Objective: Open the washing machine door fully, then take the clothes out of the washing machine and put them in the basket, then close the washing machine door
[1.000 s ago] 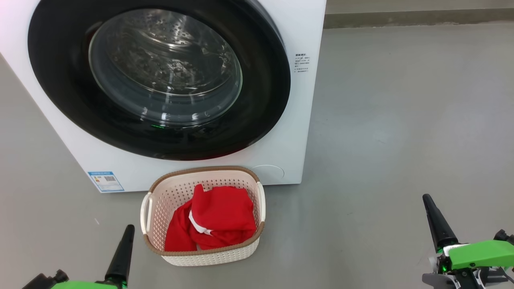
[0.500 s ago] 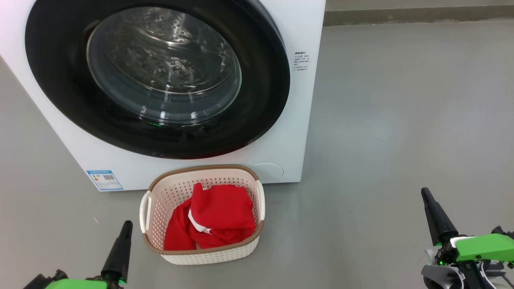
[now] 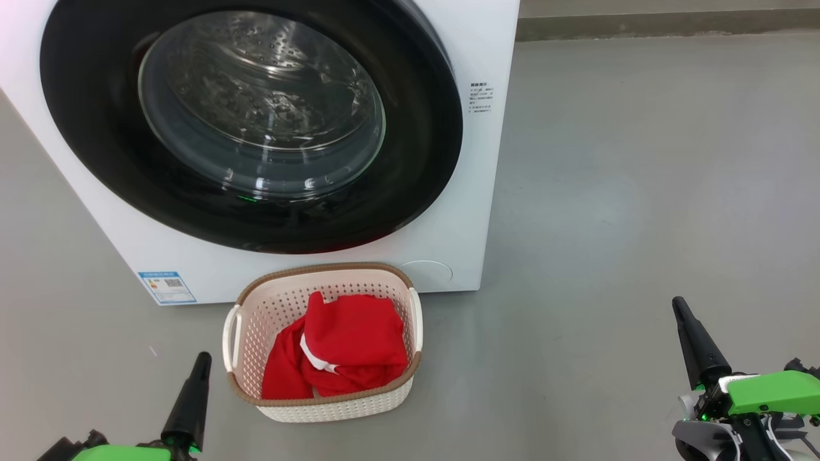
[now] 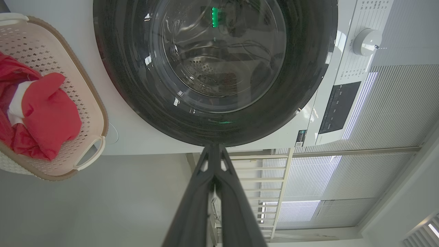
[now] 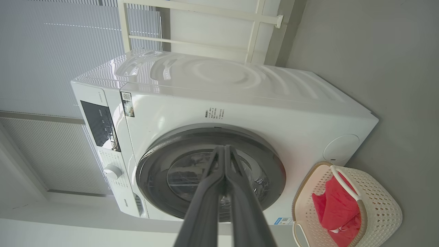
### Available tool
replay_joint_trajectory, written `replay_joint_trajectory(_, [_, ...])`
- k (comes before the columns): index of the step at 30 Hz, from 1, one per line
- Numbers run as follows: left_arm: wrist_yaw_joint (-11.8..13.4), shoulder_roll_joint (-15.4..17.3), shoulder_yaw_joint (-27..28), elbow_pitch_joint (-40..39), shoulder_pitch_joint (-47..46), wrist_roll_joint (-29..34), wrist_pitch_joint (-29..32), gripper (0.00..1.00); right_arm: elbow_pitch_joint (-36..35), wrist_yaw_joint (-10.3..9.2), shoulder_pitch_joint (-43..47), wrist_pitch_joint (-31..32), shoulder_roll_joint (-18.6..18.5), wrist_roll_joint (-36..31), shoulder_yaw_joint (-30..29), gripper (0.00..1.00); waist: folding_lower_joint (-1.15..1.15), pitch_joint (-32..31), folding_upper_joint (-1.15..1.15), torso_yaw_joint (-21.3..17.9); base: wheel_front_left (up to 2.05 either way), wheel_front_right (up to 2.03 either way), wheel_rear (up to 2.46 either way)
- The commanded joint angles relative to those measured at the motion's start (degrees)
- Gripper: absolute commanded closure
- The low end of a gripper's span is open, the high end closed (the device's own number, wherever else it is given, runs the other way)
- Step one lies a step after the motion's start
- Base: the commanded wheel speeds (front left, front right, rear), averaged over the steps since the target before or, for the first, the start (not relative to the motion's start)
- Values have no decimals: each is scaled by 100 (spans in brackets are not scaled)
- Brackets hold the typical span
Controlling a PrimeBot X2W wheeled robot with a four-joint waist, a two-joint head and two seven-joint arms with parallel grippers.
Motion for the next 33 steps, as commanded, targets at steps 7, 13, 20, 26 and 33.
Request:
replay_joint_trajectory(7, [-41,51,203,-120,-231,-38,43,100,-140,-3,-238,46,-81,10,82,100,0,0,0,0,0,0,0])
replay_joint_trajectory(13, [-41,51,203,-120,-231,-38,43,100,-140,-3,-239,50,-78,5,77,100,0,0,0,0,0,0,0])
replay_joint_trajectory(20, [-41,51,203,-120,-231,-38,42,100,-140,-3,-239,54,-74,1,72,100,0,0,0,0,0,0,0])
replay_joint_trajectory(26, [-41,51,203,-120,-231,-39,42,100,-139,-3,-239,58,-71,-3,68,100,0,0,0,0,0,0,0])
replay_joint_trajectory(33, [-41,51,203,-120,-231,-39,42,100,-139,-3,-240,61,-68,-7,63,100,0,0,0,0,0,0,0])
